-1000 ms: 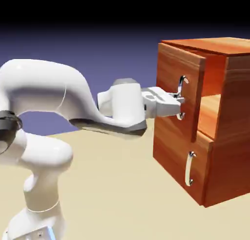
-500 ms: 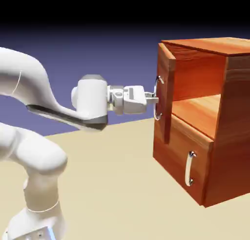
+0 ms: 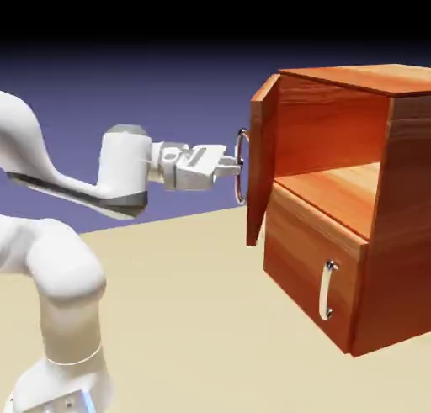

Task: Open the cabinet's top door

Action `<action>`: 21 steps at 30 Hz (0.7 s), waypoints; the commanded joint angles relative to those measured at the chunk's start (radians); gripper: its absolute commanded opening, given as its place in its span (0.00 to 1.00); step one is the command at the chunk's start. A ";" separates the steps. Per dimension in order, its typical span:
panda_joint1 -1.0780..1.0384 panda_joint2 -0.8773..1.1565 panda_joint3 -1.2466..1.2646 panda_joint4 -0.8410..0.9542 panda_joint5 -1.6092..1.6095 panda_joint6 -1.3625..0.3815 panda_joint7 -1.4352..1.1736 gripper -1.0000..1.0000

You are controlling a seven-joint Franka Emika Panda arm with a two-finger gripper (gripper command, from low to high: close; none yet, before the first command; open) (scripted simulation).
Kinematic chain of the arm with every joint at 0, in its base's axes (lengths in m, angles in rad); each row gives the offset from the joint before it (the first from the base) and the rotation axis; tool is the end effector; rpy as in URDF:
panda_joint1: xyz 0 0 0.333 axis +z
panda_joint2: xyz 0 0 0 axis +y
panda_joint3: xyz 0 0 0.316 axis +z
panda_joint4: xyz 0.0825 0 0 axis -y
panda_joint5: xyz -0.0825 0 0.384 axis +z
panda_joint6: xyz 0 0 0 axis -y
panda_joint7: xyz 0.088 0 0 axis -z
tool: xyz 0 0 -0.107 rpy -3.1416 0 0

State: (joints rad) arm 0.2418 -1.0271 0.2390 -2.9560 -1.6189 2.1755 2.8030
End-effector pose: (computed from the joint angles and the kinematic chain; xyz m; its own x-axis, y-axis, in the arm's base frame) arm 0.2727 0.0929 0.4661 -0.4160 -0.5718 0.7071 -0.4151 -0.5724 -0.7071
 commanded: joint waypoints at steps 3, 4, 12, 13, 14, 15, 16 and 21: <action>0.030 0.003 0.088 0.009 0.132 -0.094 -0.029 0.00; 0.039 0.009 0.120 0.015 0.176 -0.128 -0.035 0.00; 0.051 0.141 0.401 0.155 0.505 -0.443 -0.042 0.00; 0.041 0.166 0.437 0.183 0.539 -0.484 -0.038 0.00; 0.028 0.192 0.474 0.212 0.571 -0.526 -0.033 0.00; 0.012 0.218 0.510 0.244 0.601 -0.567 -0.027 0.00; -0.006 0.246 0.546 0.276 0.628 -0.608 -0.020 0.00; -0.129 0.381 0.727 0.447 0.733 -0.805 0.021 0.00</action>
State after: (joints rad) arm 0.1128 -0.6461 0.9660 -2.5089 -0.8871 1.3720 2.8234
